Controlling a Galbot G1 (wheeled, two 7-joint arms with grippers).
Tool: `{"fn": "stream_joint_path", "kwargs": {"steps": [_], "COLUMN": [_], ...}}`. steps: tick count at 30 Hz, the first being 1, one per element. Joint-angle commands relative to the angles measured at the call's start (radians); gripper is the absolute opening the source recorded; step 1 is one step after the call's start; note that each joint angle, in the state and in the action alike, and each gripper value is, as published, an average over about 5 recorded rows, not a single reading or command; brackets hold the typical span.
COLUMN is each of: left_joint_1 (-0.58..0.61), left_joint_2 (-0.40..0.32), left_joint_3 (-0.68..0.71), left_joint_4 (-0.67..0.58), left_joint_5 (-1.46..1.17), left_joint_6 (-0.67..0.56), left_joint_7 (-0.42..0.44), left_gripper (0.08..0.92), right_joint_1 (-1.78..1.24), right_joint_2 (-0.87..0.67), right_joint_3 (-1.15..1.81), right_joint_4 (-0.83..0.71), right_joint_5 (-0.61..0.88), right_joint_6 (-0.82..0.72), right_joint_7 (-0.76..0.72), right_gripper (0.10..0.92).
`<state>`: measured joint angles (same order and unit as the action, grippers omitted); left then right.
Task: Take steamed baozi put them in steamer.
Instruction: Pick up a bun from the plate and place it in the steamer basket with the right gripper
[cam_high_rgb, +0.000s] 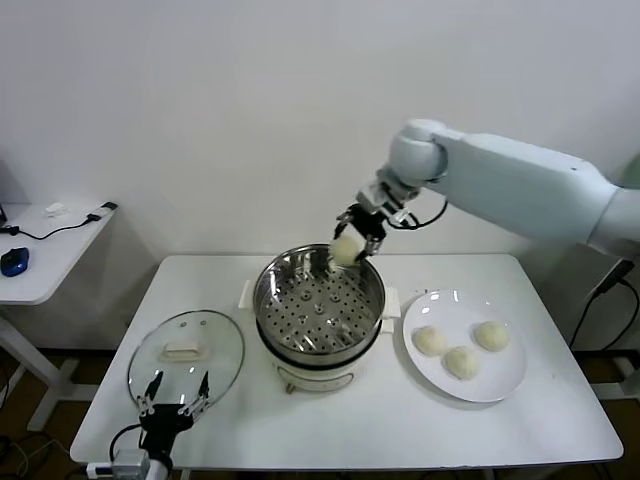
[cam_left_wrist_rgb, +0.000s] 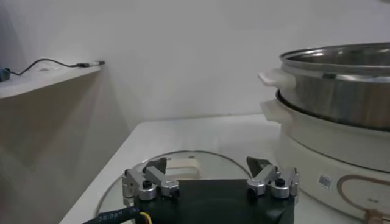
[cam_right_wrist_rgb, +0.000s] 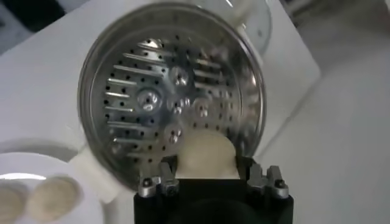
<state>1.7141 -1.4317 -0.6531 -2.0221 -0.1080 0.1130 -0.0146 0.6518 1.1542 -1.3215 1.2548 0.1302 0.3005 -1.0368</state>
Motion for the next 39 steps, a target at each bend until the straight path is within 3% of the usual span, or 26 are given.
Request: {"fn": "stream_joint_path", "kwargs": {"steps": [1,12,20,24,28,32,36,39], "left_joint_1": [0.001,0.000,-0.002,0.000,0.002,0.002,-0.004,-0.008], "left_joint_2": [0.001,-0.006,-0.006,-0.006,-0.006,-0.006,-0.008,-0.009], "left_joint_3": [0.002,-0.001,-0.009,-0.012,-0.013,-0.011,-0.010,-0.011], "left_joint_4": [0.000,0.009,0.010,0.009,0.003,-0.002,-0.003,-0.005], "left_joint_5": [0.002,0.005,0.003,0.001,0.000,0.001,0.001,-0.001], "left_joint_6": [0.003,-0.002,-0.006,-0.007,-0.006,-0.004,0.000,0.002], "left_joint_7": [-0.001,-0.011,-0.012,-0.013,-0.014,-0.012,-0.009,-0.009], "left_gripper": [0.823,0.823,0.823,0.823,0.823,0.823,0.823,0.823], "right_joint_1": [-0.120,-0.248,-0.259,-0.242,-0.148,0.022,0.185,0.256], "right_joint_2": [0.143,0.202,0.236,0.234,0.195,0.119,-0.014,-0.156], "right_joint_3": [-0.053,0.075,0.076,0.075,0.027,-0.028,-0.130,-0.222], "right_joint_4": [-0.137,-0.399,-0.432,-0.421,-0.340,-0.258,-0.197,-0.140], "right_joint_5": [-0.330,-0.480,-0.458,-0.414,-0.262,-0.017,0.321,0.437], "right_joint_6": [0.338,0.465,0.468,0.462,0.435,0.360,0.186,-0.033], "right_joint_7": [0.092,0.170,0.170,0.160,0.082,-0.038,-0.116,-0.105], "right_gripper": [0.645,0.646,0.653,0.711,0.802,0.821,0.823,0.823]}}
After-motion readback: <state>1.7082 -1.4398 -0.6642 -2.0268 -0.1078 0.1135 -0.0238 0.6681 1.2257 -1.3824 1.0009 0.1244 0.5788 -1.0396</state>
